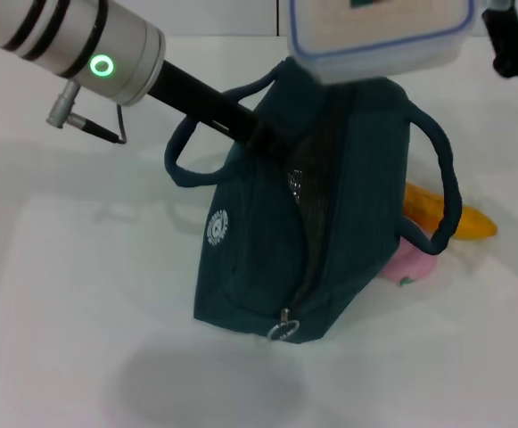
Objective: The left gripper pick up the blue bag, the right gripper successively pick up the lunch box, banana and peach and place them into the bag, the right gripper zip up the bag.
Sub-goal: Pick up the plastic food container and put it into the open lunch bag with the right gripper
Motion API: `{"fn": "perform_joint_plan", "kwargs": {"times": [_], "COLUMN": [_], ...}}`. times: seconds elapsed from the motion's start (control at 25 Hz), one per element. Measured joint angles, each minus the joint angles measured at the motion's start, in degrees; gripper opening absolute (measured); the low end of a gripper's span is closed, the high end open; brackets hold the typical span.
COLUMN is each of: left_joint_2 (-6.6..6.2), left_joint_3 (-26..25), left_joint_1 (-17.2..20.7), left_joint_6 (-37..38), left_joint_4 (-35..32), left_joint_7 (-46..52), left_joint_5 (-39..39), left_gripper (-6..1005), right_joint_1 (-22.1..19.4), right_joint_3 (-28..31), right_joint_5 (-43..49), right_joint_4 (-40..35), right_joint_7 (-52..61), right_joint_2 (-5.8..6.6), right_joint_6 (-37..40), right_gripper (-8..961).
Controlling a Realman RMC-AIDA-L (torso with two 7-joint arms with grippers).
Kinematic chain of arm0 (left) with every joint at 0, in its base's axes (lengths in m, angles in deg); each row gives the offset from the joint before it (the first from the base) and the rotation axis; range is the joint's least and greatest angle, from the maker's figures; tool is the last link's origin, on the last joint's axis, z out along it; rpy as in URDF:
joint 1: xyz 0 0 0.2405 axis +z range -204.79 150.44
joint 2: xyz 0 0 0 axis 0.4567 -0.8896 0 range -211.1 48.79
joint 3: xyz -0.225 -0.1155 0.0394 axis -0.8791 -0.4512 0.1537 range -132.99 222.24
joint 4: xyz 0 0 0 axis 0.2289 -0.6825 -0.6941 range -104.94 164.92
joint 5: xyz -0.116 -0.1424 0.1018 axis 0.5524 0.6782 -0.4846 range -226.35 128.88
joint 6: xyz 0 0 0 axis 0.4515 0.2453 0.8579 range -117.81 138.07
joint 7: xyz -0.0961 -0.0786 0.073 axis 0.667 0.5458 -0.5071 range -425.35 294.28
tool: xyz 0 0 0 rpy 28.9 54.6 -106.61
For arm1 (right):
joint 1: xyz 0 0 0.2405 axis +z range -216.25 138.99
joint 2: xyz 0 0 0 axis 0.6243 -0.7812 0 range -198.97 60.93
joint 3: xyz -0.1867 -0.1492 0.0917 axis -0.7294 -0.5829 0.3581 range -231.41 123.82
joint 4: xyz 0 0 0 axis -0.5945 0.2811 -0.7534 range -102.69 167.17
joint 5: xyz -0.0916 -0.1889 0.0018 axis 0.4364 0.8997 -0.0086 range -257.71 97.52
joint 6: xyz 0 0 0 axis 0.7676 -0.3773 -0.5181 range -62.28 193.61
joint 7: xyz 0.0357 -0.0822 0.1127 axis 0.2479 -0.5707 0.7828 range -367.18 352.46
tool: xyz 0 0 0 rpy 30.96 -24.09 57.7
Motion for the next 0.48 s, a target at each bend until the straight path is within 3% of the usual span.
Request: {"fn": "perform_joint_plan", "kwargs": {"times": [0.2,0.48], "left_joint_2": [-0.53,-0.70], "left_joint_3": [-0.34,-2.26], "left_joint_1": [-0.83,-1.63], "left_joint_6": [-0.16,-0.30], "left_joint_4": [0.12,0.05], "left_joint_7": [0.05,0.09], "left_joint_5": [-0.52,-2.38], "left_gripper": [97,97], "right_joint_1": [-2.00,-7.93], "right_joint_3": [-2.76,-3.17], "right_joint_5": [0.04,0.08], "right_joint_4": [1.07,-1.03], "right_joint_7": [-0.33,-0.49], "right_joint_2": [-0.01,0.24], "right_joint_6": [-0.55,-3.09], "right_gripper": [163,171]}}
